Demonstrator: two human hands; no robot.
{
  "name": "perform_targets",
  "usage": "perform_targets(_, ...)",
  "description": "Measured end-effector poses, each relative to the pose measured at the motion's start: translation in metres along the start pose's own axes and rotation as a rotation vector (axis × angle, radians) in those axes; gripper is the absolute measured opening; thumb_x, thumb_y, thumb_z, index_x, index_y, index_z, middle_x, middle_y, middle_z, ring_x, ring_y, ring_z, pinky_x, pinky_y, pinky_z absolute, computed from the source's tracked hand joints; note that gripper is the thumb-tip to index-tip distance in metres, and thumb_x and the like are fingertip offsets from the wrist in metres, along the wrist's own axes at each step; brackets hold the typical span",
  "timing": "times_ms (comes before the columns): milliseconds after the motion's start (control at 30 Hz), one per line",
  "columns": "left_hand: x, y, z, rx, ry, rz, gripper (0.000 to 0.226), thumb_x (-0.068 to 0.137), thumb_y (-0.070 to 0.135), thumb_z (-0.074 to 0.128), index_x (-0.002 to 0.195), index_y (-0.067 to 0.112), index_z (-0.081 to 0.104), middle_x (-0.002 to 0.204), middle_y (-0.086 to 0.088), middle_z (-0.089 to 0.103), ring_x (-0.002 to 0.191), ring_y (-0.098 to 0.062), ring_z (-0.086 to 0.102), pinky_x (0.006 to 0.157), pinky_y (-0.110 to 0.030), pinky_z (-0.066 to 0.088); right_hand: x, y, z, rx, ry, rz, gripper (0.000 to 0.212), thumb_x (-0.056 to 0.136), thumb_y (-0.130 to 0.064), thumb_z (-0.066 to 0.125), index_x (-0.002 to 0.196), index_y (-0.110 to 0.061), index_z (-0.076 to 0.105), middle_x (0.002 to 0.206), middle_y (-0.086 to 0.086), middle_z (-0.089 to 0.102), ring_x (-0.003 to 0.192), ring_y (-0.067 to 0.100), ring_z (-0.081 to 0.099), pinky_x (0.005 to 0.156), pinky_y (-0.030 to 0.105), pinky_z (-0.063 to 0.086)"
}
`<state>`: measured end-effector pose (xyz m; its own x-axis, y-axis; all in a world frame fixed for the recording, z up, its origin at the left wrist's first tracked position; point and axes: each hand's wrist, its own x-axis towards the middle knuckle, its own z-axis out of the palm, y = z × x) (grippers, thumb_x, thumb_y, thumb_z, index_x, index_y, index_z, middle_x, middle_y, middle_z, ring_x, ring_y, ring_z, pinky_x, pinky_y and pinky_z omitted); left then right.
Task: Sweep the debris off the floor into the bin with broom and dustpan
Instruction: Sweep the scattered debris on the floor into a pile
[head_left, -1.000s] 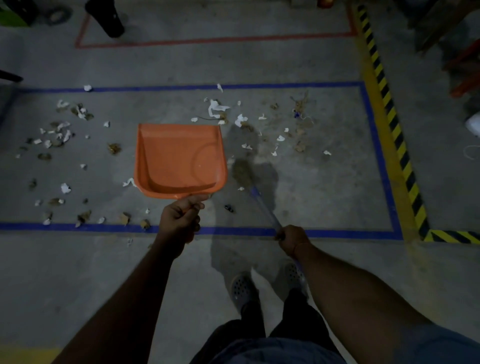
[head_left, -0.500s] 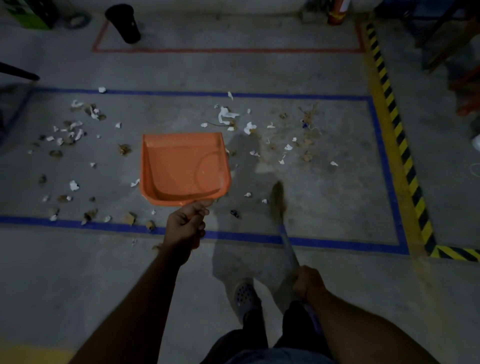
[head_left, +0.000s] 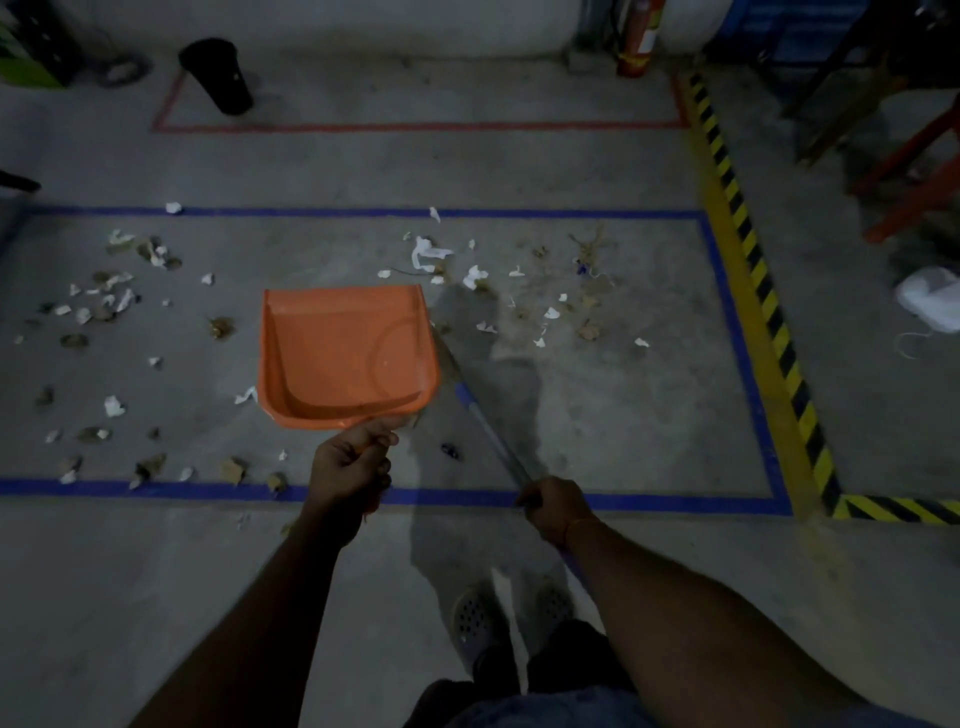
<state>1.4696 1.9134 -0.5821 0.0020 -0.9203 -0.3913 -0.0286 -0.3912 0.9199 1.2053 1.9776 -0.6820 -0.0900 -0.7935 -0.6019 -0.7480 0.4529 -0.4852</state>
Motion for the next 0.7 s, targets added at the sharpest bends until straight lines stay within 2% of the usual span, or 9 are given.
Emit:
perform_targets(67,0.011,0.01,0.016,0.001,0.0,-0.002,0.022,0.102,0.003,0.049,0.1,0.003,0.071,0.06,-0.008,0.045,0.04,-0.013,0.035,0.042,-0.018,0.026,0.004,0.016,-0.015,0.008,0.038,0.054,0.028,0.086,-0.012,0.059,0.107,-0.019,0.075,0.111,0.011,0.072,0.105,0.03,0.065,0.096,0.033,0.05)
perform_targets(200,0.032,0.034,0.055,0.013,-0.064,-0.002,0.027,0.102,0.002,0.046,0.097,0.012,0.071,0.053,-0.001,0.041,0.039,-0.009,0.031,0.044,-0.018,0.023,0.013,0.054,-0.058,0.057,0.155,0.188,0.025,0.087,-0.009,0.06,0.105,-0.018,0.076,0.112,0.01,0.072,0.105,0.027,0.066,0.093,0.028,0.051)
perform_targets(367,0.07,0.054,0.109,0.019,-0.106,0.004,0.028,0.102,-0.003,0.042,0.107,0.006,0.068,0.053,0.008,0.049,0.038,-0.005,0.033,0.037,-0.014,0.023,0.04,0.117,-0.124,0.097,0.256,0.354,0.023,0.084,-0.007,0.063,0.101,-0.016,0.077,0.11,0.012,0.072,0.103,0.028,0.066,0.096,0.03,0.052)
perform_targets(433,0.089,0.061,0.132,-0.004,-0.12,0.028,0.03,0.101,-0.008,0.04,0.109,0.001,0.068,0.063,0.004,0.051,0.04,-0.004,0.033,0.038,-0.014,0.024,0.055,0.138,-0.152,0.095,0.242,0.387,0.021,0.084,-0.009,0.063,0.1,-0.015,0.077,0.11,0.013,0.072,0.102,0.03,0.066,0.096,0.033,0.052)
perform_targets(533,0.114,0.071,0.164,0.014,-0.094,0.02,0.032,0.099,-0.01,0.039,0.11,-0.002,0.067,0.057,0.002,0.047,0.039,-0.007,0.031,0.037,-0.013,0.025,0.09,0.165,-0.186,0.085,0.178,0.46,0.019,0.088,-0.015,0.062,0.099,-0.013,0.077,0.108,0.011,0.072,0.1,0.032,0.067,0.093,0.037,0.054)
perform_targets(633,0.137,0.078,0.19,0.073,-0.075,0.021,0.026,0.101,-0.003,0.043,0.107,-0.002,0.068,0.056,-0.006,0.043,0.037,-0.011,0.033,0.037,-0.014,0.027,0.123,0.179,-0.198,-0.05,0.076,0.457,0.03,0.091,-0.026,0.056,0.11,-0.01,0.072,0.115,0.009,0.071,0.103,0.028,0.067,0.09,0.032,0.055)
perform_targets(700,0.151,0.084,0.206,0.071,-0.049,0.033,0.025,0.101,-0.001,0.045,0.103,0.0,0.069,0.057,-0.008,0.043,0.037,-0.012,0.035,0.037,-0.015,0.028,0.133,0.165,-0.201,-0.159,0.028,0.394,0.036,0.095,-0.028,0.051,0.12,-0.006,0.065,0.122,0.011,0.067,0.111,0.026,0.064,0.093,0.03,0.052)
